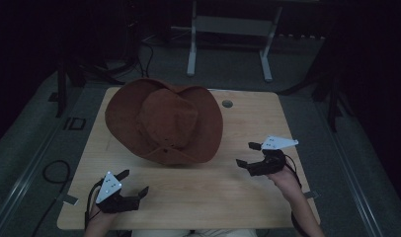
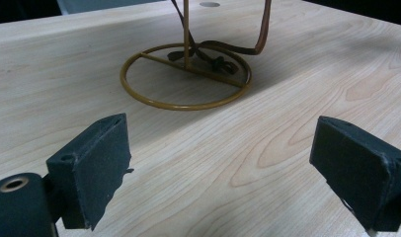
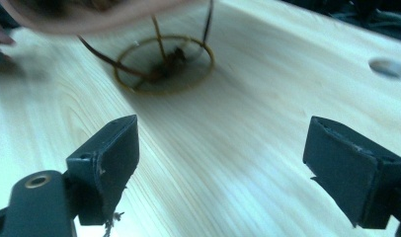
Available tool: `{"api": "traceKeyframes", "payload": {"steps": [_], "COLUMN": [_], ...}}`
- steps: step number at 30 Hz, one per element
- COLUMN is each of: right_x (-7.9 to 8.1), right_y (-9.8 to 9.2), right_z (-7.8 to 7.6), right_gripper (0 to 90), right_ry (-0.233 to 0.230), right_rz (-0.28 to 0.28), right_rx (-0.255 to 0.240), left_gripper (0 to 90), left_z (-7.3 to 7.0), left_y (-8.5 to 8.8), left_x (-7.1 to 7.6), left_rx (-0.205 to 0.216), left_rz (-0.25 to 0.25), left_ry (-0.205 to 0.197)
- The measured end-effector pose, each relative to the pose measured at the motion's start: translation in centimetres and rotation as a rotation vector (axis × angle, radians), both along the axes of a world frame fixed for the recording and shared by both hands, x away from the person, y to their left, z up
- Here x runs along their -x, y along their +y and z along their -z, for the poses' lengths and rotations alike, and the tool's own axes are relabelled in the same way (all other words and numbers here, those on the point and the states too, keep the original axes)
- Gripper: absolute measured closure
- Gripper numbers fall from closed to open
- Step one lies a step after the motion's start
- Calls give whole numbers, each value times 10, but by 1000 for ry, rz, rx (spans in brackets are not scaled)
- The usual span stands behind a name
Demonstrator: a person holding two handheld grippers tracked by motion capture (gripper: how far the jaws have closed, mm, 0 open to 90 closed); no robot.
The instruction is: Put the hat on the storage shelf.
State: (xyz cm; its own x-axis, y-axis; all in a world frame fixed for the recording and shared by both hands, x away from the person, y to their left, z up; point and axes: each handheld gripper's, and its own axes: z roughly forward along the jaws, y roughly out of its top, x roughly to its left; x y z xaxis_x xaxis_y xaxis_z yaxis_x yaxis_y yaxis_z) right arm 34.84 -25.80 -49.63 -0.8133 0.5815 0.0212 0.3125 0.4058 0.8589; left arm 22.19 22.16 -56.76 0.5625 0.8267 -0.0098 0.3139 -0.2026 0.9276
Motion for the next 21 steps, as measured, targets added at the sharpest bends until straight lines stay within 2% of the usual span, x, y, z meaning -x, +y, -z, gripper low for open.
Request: {"api": "traceKeyframes", "payload": {"steps": [4, 6, 10, 16, 19, 21], "right_x": [3, 6, 9, 18, 24, 28], "right_y": [-12, -19, -35, -53, -62, -68], "right_z": [20, 28, 41, 56, 60, 63], "right_gripper": [140, 143, 143, 143, 142, 142], "right_ry": [12, -6, 8, 21, 25, 18], "right_rz": [38, 56, 111, 154, 186, 230], "right_rx": [12, 4, -8, 33, 26, 26], "left_gripper": [92, 92, 92, 92, 93, 92], "left_z": [0, 1, 1, 1, 1, 1], "left_y": [1, 2, 1, 2, 2, 3], "left_x": [-1, -1, -1, -1, -1, 0], "left_rx": [2, 5, 5, 9, 7, 7], "left_rz": [-6, -4, -7, -9, -11, -15], "left_ry": [2, 4, 5, 5, 4, 4]}}
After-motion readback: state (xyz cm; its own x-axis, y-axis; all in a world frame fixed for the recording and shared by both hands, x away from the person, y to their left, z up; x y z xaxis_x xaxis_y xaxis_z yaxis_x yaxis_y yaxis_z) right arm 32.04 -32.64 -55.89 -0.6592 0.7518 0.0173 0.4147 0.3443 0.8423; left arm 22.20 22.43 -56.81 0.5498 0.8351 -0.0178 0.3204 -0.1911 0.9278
